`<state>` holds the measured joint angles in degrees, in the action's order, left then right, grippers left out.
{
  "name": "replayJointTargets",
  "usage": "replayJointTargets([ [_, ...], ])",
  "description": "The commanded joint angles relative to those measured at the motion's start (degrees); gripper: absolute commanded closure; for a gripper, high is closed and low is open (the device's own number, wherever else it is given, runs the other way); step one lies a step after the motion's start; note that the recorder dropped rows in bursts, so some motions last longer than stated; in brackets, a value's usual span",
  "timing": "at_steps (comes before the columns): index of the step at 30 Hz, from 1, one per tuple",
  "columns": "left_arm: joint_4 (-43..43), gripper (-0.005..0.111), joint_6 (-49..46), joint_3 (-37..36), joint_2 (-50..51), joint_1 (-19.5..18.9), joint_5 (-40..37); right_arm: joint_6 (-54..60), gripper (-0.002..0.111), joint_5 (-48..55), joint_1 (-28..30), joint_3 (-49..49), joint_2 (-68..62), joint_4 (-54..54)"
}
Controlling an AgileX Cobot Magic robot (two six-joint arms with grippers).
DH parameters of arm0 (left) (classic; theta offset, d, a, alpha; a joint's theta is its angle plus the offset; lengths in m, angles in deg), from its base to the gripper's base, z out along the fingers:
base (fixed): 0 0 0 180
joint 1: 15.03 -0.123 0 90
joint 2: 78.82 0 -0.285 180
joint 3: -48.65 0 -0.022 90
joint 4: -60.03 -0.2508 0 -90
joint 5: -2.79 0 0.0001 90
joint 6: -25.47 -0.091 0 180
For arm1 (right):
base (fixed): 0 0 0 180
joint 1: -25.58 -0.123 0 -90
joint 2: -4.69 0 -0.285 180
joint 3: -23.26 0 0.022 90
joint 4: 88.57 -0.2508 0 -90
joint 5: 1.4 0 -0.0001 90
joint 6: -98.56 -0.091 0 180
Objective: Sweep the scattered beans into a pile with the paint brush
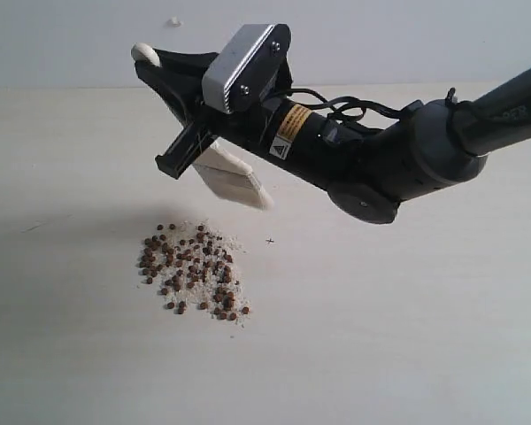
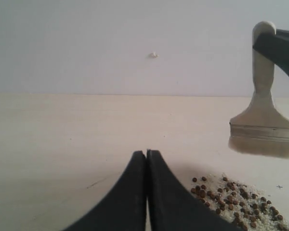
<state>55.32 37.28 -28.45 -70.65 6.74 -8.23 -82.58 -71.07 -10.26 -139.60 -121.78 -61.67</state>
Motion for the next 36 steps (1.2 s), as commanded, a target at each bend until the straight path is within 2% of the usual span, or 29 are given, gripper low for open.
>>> replayJointTargets([
  [1,0.4,0.107,-0.1,-0.1,-0.2,-0.1,0.0,1.1,0.108,-0.3,0.2,-4.4,-0.3,10.1],
  [4,0.4,0.107,-0.1,-0.1,-0.2,-0.1,0.0,-0.9,0.108,-0.3,0.2,-8.6,-1.5,21.1],
  [8,0.4,0.107,-0.1,-0.1,-0.2,-0.1,0.0,-9.2,0.108,-0.1,0.3,-16.0,-3.8,36.9],
  [14,0.4,0.107,-0.1,-0.1,-0.2,-0.1,0.0,-19.2,0.108,-0.3,0.3,-23.9,-8.4,50.5],
  [29,0.4,0.107,-0.1,-0.1,-0.2,-0.1,0.0,-20.2,0.108,-0.3,0.3,-36.1,-17.5,51.7],
  [36,0.4,0.107,-0.1,-0.1,-0.2,-0.1,0.0,-21.9,0.108,-0.3,0.3,-37.2,-21.1,48.5],
])
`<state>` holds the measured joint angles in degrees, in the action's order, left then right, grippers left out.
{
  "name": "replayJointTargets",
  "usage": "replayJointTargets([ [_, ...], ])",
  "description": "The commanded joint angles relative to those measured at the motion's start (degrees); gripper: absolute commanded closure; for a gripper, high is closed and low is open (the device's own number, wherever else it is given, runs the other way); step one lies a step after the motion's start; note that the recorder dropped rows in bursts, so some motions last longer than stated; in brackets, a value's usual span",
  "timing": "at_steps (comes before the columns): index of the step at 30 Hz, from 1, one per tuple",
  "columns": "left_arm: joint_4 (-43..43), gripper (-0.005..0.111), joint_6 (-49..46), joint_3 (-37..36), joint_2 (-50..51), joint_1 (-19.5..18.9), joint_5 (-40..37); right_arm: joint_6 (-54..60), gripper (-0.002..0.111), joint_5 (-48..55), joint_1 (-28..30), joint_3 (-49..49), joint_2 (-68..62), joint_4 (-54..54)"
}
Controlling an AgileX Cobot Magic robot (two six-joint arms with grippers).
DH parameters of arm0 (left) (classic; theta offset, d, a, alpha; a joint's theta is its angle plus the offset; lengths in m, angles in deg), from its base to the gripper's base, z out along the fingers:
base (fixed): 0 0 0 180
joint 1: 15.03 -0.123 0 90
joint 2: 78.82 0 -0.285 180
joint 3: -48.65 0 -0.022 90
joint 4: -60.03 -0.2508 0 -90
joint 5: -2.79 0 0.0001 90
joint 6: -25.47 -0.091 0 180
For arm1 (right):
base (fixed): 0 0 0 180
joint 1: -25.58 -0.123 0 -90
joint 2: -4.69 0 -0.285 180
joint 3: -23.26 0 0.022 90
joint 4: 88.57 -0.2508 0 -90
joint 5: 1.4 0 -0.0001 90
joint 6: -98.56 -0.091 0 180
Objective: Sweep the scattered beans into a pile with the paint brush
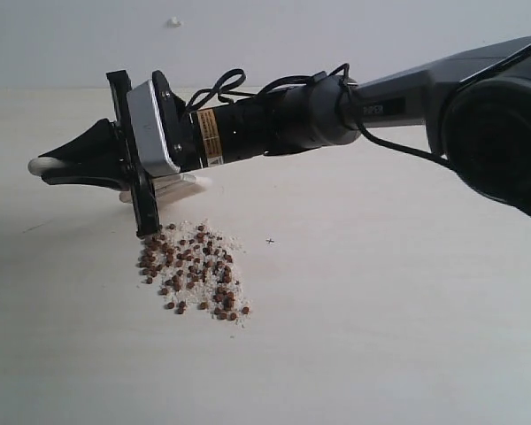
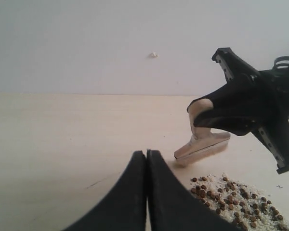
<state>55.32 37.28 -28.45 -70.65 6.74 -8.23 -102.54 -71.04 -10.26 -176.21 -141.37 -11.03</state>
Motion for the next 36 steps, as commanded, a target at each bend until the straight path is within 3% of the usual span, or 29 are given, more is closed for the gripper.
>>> replayJointTargets([
  [1,0.4,0.107,-0.1,-0.1,-0.2,-0.1,0.0,-3.1,0.108,-0.3,0.3,-0.6,-1.8,-1.8],
  [19,0.4,0.107,-0.1,-0.1,-0.2,-0.1,0.0,-31.2,0.108,-0.3,0.3,-0.6,-1.9,5.7],
  [27,0.4,0.107,-0.1,-0.1,-0.2,-0.1,0.0,-30.5,0.108,-0.3,0.3,-0.6,2.2,4.5],
  [36,0.4,0.107,-0.1,-0.1,-0.2,-0.1,0.0,-21.2,0.108,-0.3,0.2,-0.6,2.9,1.9],
])
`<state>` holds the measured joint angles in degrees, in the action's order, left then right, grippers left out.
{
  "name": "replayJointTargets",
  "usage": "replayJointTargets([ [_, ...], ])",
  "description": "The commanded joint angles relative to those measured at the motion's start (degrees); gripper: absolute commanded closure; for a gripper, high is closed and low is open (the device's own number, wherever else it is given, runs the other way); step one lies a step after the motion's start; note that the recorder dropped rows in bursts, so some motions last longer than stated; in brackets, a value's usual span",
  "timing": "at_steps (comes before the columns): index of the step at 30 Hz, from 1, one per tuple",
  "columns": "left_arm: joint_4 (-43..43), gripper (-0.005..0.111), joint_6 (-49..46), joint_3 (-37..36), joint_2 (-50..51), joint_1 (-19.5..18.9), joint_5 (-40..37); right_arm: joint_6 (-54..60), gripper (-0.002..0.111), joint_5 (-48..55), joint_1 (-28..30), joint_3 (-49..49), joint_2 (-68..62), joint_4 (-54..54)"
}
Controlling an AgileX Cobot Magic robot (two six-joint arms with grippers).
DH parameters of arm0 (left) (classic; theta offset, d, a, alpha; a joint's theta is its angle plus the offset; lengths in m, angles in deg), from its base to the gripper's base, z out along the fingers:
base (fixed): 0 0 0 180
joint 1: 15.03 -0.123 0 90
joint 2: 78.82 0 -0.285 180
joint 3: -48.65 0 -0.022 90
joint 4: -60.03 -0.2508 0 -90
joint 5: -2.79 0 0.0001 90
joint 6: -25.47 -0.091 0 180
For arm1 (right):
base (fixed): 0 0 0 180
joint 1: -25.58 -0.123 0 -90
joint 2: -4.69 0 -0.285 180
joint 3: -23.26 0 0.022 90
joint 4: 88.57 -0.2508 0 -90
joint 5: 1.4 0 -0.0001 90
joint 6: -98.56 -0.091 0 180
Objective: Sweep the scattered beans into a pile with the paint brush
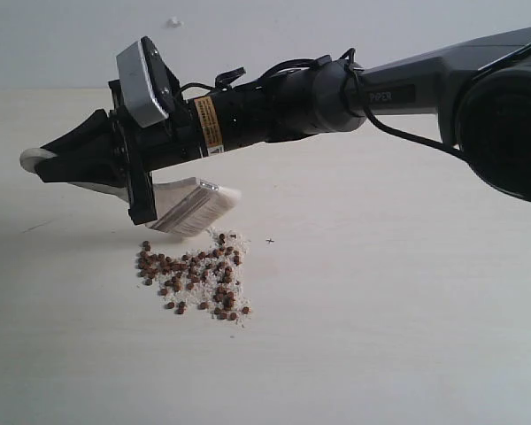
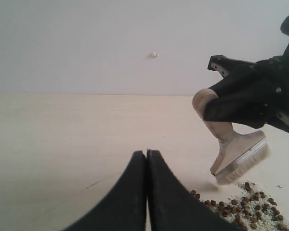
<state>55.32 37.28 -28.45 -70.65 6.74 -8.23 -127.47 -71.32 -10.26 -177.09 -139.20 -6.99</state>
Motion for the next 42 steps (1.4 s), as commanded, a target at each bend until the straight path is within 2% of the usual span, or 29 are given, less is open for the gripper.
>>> replayJointTargets([
  [1,0.4,0.107,-0.1,-0.1,-0.2,-0.1,0.0,5.1,0.108,0.0,-0.1,0.3,0.7,-3.1],
  [8,0.4,0.107,-0.1,-0.1,-0.2,-0.1,0.0,7.9,0.108,0.0,-0.5,0.3,1.6,-18.3],
  [12,0.4,0.107,-0.1,-0.1,-0.2,-0.1,0.0,2.6,0.108,1.0,-0.5,0.3,4.3,-25.1],
  [17,0.4,0.107,-0.1,-0.1,-0.2,-0.1,0.0,3.0,0.108,15.4,-2.2,1.3,9.2,-31.9],
  [21,0.4,0.107,-0.1,-0.1,-0.2,-0.1,0.0,8.0,0.108,30.0,-5.3,4.0,15.2,-38.5],
  [24,0.4,0.107,-0.1,-0.1,-0.2,-0.1,0.0,10.6,0.108,39.2,-8.6,6.1,19.2,-47.7],
  [29,0.4,0.107,-0.1,-0.1,-0.2,-0.1,0.0,14.6,0.108,41.0,-11.5,10.0,24.4,-65.6],
  [32,0.4,0.107,-0.1,-0.1,-0.2,-0.1,0.0,27.1,0.108,39.7,-13.8,13.7,27.8,-79.8],
  [36,0.4,0.107,-0.1,-0.1,-0.2,-0.1,0.0,57.6,0.108,33.3,-19.6,20.5,31.9,-108.2],
  [38,0.4,0.107,-0.1,-0.1,-0.2,-0.1,0.0,71.8,0.108,25.6,-23.6,23.2,33.2,-124.0],
  [39,0.4,0.107,-0.1,-0.1,-0.2,-0.1,0.0,82.9,0.108,15.0,-28.4,24.9,33.5,-134.8],
  [40,0.4,0.107,-0.1,-0.1,-0.2,-0.1,0.0,86.7,0.108,6.0,-32.5,25.3,32.6,-141.1],
  [42,0.4,0.107,-0.1,-0.1,-0.2,-0.1,0.0,86.8,0.108,1.2,-35.0,25.3,31.3,-143.6],
])
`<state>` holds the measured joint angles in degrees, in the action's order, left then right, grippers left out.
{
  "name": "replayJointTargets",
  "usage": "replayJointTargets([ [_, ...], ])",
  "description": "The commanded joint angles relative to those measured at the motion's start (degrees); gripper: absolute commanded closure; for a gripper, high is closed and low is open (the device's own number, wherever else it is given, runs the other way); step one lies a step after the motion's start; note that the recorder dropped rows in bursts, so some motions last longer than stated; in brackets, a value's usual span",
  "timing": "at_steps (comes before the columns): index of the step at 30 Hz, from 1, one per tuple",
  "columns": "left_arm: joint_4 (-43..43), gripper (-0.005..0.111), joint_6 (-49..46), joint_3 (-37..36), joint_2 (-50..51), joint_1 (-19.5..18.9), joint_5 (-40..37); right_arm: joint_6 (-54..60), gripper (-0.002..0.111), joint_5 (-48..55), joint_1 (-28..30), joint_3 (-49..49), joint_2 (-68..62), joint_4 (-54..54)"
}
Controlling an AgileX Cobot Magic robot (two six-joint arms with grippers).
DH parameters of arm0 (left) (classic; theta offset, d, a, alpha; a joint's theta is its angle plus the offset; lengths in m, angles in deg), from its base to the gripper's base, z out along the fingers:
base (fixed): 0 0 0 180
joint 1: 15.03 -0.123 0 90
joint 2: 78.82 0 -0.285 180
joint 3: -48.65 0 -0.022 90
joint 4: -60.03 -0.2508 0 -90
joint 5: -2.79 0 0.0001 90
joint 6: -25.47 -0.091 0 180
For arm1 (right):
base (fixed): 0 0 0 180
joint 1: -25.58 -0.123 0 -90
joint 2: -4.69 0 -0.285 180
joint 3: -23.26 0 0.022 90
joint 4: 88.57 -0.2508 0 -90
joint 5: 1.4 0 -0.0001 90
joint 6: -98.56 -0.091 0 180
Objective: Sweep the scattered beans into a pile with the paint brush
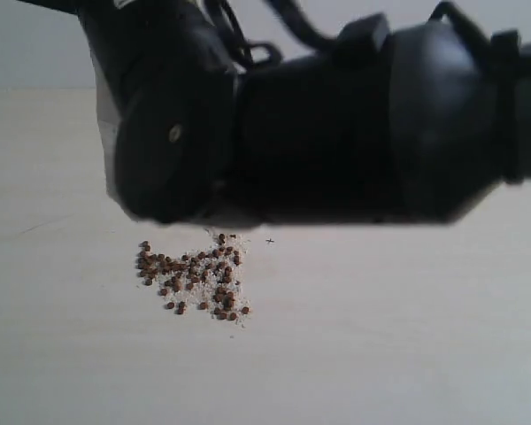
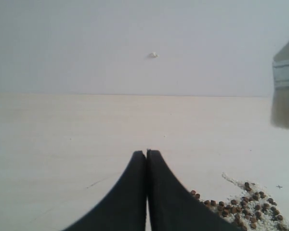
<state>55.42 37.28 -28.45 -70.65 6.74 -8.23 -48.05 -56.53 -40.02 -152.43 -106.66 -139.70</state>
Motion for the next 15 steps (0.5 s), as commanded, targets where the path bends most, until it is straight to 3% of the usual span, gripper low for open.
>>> replayJointTargets([
  [1,0.3,0.107,-0.1,-0.1,-0.2,-0.1,0.0,7.1,0.108,-14.8,-6.2,0.7,-2.0,-11.0],
  [4,0.3,0.107,-0.1,-0.1,-0.2,-0.1,0.0,0.5,0.108,-14.8,-7.3,0.7,-4.7,-11.0],
  [6,0.3,0.107,-0.1,-0.1,-0.2,-0.1,0.0,-9.9,0.108,-14.8,-7.3,0.7,-8.2,-11.4],
  [10,0.3,0.107,-0.1,-0.1,-0.2,-0.1,0.0,-19.8,0.108,-14.8,-4.9,-0.7,-14.3,-11.6],
  [15,0.3,0.107,-0.1,-0.1,-0.2,-0.1,0.0,-21.5,0.108,-14.8,-2.5,-7.9,-23.0,-11.5],
])
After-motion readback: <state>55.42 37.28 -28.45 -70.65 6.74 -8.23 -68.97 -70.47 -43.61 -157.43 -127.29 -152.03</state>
